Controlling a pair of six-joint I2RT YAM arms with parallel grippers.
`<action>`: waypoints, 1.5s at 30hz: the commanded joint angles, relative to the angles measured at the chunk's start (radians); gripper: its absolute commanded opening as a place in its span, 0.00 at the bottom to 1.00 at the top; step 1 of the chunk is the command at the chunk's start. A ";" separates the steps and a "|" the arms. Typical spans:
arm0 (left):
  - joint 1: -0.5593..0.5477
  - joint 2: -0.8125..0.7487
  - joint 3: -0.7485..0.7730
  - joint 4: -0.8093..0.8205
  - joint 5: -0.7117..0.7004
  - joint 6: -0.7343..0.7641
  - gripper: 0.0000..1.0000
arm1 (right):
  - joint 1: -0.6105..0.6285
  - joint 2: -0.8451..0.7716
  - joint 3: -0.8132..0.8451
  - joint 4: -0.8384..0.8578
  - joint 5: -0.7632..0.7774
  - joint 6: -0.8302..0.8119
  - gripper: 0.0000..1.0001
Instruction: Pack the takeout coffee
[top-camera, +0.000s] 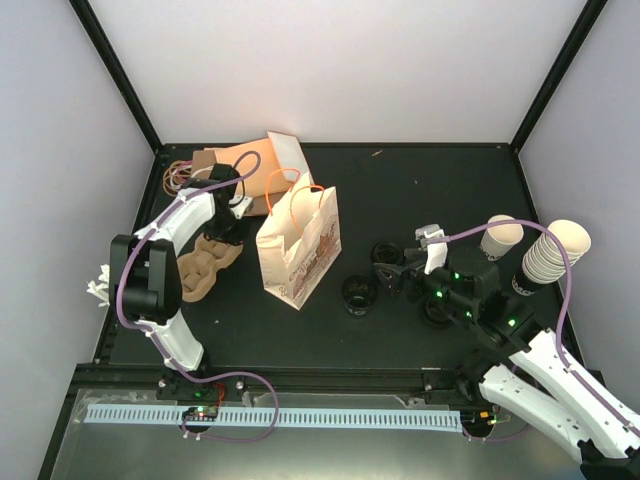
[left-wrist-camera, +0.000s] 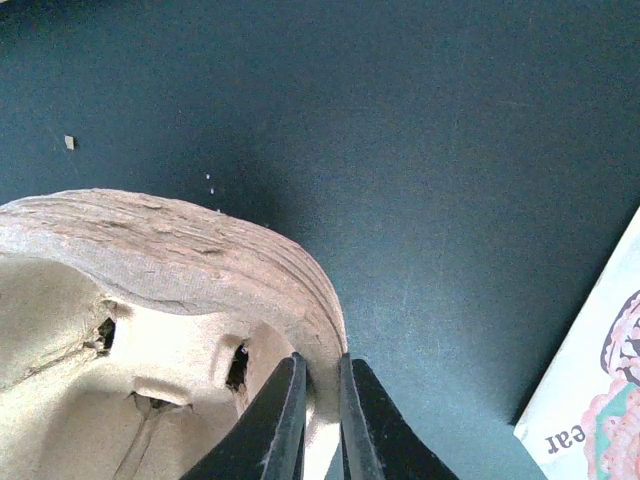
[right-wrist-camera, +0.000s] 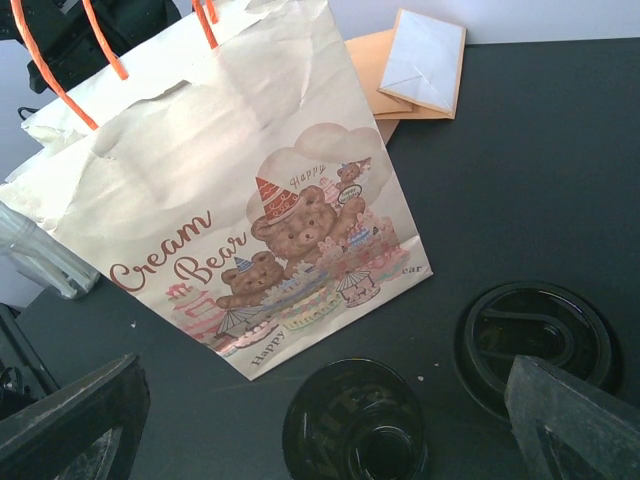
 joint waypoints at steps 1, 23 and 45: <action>-0.006 -0.023 0.038 -0.017 -0.010 -0.003 0.09 | -0.003 -0.013 0.008 0.010 0.012 0.000 1.00; -0.003 -0.254 -0.103 0.031 0.119 -0.036 0.09 | 0.033 0.088 -0.030 0.098 -0.116 0.000 0.99; 0.033 -0.273 -0.127 0.083 0.312 -0.040 0.09 | 0.397 0.573 0.081 0.389 0.337 -0.140 1.00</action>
